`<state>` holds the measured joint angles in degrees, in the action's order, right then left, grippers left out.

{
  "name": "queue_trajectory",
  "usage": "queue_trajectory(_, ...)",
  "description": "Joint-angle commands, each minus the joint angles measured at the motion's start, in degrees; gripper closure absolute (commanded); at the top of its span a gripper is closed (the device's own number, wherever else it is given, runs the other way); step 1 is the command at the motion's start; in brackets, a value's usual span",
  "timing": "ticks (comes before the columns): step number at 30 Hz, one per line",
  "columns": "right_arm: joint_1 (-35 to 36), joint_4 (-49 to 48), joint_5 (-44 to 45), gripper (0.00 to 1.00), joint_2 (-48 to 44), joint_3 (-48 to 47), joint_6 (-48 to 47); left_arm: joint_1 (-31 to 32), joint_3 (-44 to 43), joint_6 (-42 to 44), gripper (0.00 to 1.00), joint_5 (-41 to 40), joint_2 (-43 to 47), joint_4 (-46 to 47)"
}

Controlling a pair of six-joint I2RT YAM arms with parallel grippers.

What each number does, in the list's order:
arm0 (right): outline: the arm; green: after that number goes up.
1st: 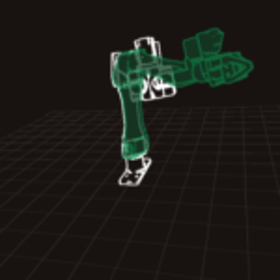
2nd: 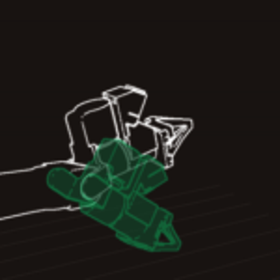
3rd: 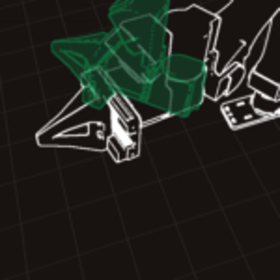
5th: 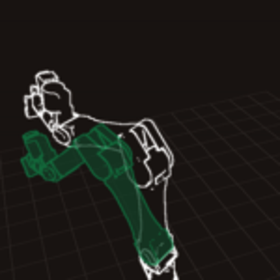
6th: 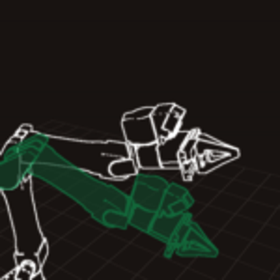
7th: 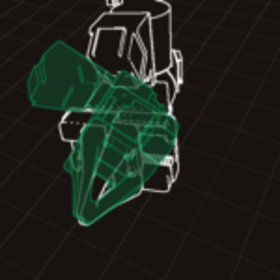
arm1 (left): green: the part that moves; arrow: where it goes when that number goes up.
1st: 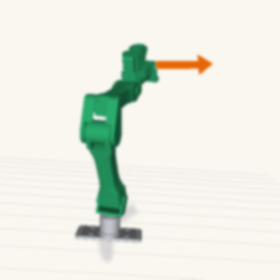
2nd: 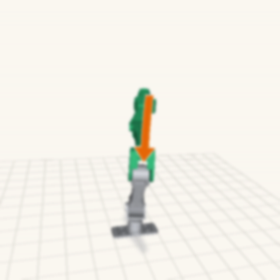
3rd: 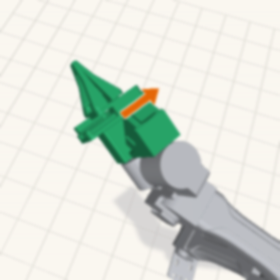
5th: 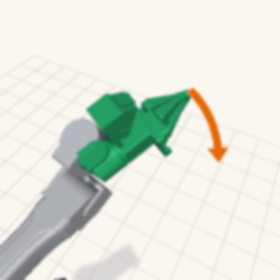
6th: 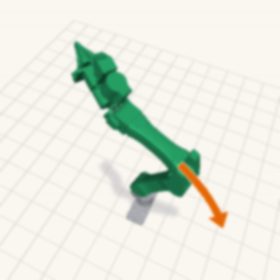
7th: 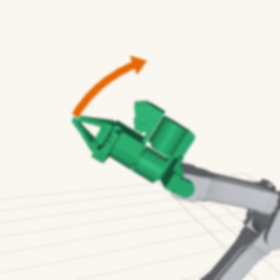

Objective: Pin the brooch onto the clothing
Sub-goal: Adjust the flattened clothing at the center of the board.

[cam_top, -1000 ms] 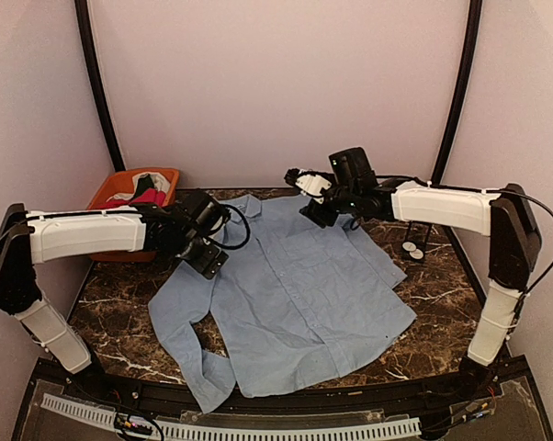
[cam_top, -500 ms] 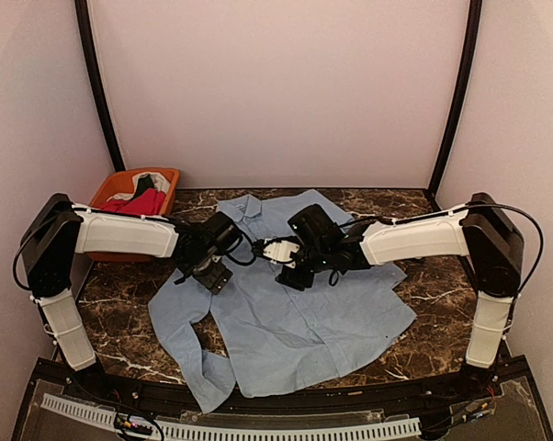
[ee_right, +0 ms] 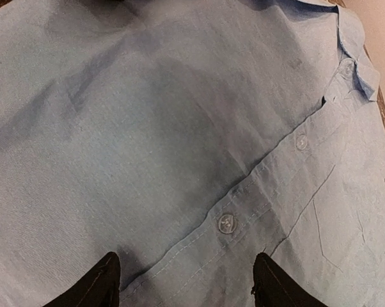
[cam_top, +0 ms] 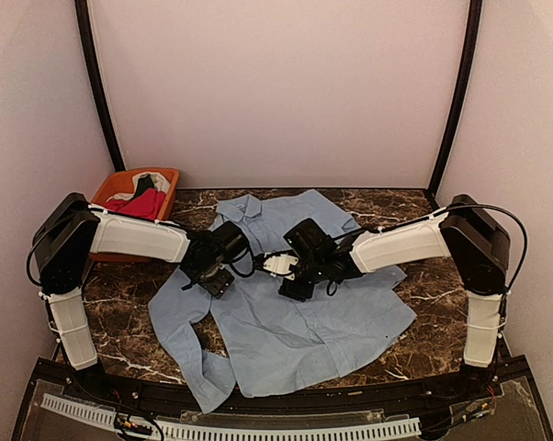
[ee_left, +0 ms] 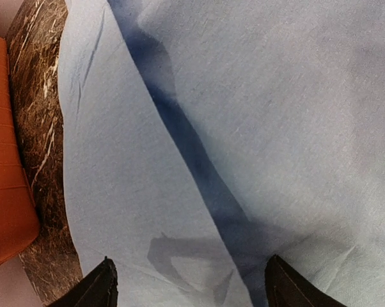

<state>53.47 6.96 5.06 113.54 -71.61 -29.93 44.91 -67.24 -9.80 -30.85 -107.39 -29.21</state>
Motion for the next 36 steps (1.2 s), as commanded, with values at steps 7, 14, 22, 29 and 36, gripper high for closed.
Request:
queue_trajectory(7, 0.49, -1.27, -0.40, 0.32, 0.63, 0.94, 0.39, 0.47, -2.43, -0.79, 0.53, -0.03, -1.40, -1.21)
queue_trajectory(14, 0.56, -0.64, -0.43, 0.32, 1.22, 1.46, -0.30, 0.44, -3.82, -0.11, 0.93, -2.24, -0.64, -2.42)
queue_trajectory(22, 0.58, 0.32, -0.53, 0.32, 1.42, 1.96, -0.56, 0.45, -5.31, 1.32, 0.99, -6.75, 3.59, -5.00)
queue_trajectory(29, 0.58, 1.96, -0.88, 0.33, 0.63, 2.26, -0.77, -5.56, -5.19, 6.82, 0.99, -15.04, 12.20, -8.13)
queue_trajectory(36, 0.58, 2.90, -1.80, 0.33, -0.45, 2.10, -0.83, -9.61, -2.07, 7.68, 0.96, -15.53, 9.82, -6.62)
